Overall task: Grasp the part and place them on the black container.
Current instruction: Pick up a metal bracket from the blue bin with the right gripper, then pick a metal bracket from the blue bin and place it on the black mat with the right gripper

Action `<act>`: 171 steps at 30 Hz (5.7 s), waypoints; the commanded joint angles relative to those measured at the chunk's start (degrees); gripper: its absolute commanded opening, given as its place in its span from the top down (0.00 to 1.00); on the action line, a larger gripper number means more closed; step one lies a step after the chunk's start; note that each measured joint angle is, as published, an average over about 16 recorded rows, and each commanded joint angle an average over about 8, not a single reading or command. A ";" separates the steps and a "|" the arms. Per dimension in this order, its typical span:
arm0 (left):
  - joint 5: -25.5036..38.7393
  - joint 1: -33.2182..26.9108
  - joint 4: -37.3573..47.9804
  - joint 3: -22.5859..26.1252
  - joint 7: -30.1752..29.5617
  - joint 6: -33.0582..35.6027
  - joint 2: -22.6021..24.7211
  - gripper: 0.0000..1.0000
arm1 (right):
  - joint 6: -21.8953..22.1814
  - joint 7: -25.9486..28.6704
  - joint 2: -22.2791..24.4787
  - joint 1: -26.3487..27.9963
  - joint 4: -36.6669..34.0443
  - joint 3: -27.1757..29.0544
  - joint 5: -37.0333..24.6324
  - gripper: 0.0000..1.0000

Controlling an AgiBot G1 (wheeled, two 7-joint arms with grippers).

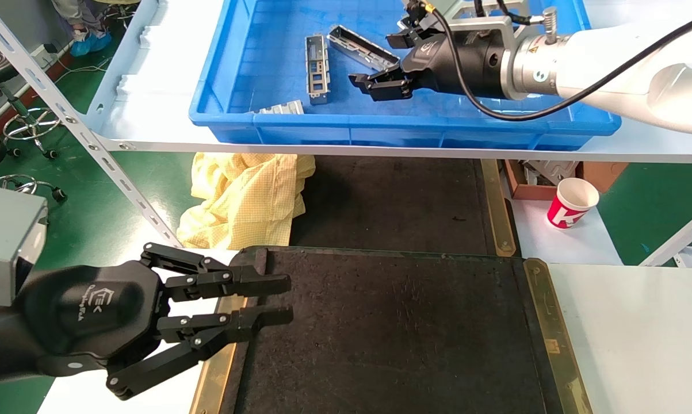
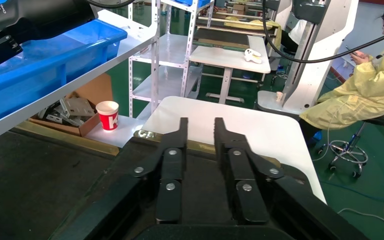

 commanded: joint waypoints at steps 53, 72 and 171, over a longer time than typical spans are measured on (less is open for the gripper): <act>-0.01 0.00 0.00 0.01 0.01 -0.01 -0.01 0.00 | -22.23 -4.54 7.84 6.50 -1.57 -3.05 6.08 1.00; -0.01 -0.01 0.00 0.02 0.01 -0.01 -0.01 0.00 | -37.17 4.60 23.99 -3.58 28.13 -12.92 17.69 1.00; -0.03 -0.01 0.00 0.05 0.02 -0.02 -0.02 0.00 | -9.68 -22.65 0.24 -24.18 7.45 -31.91 25.50 0.03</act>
